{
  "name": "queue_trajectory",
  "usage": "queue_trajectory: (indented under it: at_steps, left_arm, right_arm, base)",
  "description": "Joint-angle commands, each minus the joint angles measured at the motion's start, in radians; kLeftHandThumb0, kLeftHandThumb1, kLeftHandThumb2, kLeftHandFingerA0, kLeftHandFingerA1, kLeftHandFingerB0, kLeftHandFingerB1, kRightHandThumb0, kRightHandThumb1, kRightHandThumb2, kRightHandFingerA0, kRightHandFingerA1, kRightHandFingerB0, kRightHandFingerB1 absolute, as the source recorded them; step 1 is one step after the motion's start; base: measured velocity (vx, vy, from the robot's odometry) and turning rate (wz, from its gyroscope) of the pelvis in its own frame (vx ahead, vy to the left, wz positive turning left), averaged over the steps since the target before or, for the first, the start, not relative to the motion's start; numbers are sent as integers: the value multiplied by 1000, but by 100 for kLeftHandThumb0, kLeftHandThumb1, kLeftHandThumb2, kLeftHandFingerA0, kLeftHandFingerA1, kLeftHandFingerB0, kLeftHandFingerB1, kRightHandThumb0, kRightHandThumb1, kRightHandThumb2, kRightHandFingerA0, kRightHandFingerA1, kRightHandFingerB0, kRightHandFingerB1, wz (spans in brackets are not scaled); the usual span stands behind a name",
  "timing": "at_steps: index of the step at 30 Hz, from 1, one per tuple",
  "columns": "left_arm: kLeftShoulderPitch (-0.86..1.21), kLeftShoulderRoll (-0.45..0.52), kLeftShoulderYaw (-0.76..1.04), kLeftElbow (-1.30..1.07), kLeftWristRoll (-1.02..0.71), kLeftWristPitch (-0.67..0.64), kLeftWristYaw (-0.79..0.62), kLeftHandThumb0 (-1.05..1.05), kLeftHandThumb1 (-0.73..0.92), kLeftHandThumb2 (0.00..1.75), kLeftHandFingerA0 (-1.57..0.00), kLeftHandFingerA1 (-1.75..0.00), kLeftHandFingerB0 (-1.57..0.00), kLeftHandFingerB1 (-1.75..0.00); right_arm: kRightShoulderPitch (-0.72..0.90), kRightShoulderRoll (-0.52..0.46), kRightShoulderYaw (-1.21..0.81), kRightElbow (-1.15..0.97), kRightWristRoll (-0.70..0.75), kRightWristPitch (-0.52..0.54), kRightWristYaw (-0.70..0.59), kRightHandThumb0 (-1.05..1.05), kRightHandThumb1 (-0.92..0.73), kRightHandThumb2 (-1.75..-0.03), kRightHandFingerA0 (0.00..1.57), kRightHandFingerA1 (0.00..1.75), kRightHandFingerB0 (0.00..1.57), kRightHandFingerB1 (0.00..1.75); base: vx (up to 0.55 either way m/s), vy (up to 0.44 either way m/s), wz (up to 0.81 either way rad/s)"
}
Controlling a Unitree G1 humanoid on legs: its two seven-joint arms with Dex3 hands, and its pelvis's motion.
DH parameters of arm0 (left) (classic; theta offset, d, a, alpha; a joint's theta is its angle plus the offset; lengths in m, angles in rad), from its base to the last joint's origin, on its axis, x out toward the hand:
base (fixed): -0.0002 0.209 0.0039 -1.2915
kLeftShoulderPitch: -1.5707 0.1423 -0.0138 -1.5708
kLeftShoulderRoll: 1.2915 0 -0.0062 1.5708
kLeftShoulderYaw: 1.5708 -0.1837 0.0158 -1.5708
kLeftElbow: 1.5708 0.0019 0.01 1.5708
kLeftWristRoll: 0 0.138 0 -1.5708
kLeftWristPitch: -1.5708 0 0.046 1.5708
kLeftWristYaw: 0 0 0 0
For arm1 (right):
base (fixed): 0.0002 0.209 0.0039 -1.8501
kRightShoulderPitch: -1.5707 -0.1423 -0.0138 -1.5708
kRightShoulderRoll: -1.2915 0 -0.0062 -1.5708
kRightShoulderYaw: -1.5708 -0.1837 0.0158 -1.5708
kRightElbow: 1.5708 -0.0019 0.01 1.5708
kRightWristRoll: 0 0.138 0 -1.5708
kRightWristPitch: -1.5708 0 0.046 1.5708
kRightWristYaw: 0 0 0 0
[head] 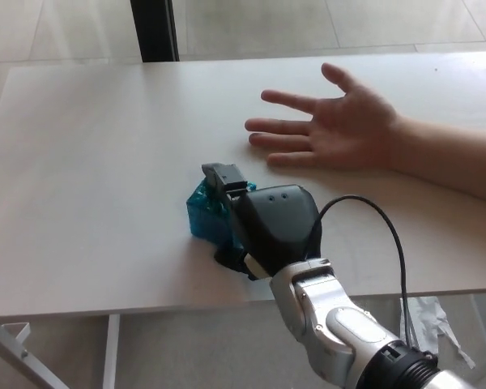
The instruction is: The robot uses its right hand to pick up a cube kept in the middle of the desk infront of it and hands it to a person
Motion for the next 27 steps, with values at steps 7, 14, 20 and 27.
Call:
queue_trajectory:
  at_steps: [7,14,20,27]
  left_arm:
    - [8,6,2,1,7,-28,-4,-68,68,60,-77,-65,-60,-45]
    - [14,14,17,-1,-2,-23,-11,-69,68,61,-75,-62,-61,-46]
    - [29,20,7,7,15,-36,-2,-70,69,61,-73,-64,-61,-46]
    - [38,24,12,3,7,-24,-4,-70,69,61,-74,-63,-61,-45]
  right_arm:
    - [63,-17,-91,26,58,-153,-196,-38,-61,-66,86,168,81,89]
    - [60,-62,-143,-82,68,-212,-167,-30,-54,-74,89,167,86,93]
    - [38,-102,-188,-141,91,-282,-170,-31,-53,-78,93,155,88,92]
    - [11,-158,-243,-253,108,-321,-121,-29,-56,-76,96,146,90,86]
  base:
    - [0,0,0]
    - [0,0,0]
    - [0,0,0]
    - [0,0,0]
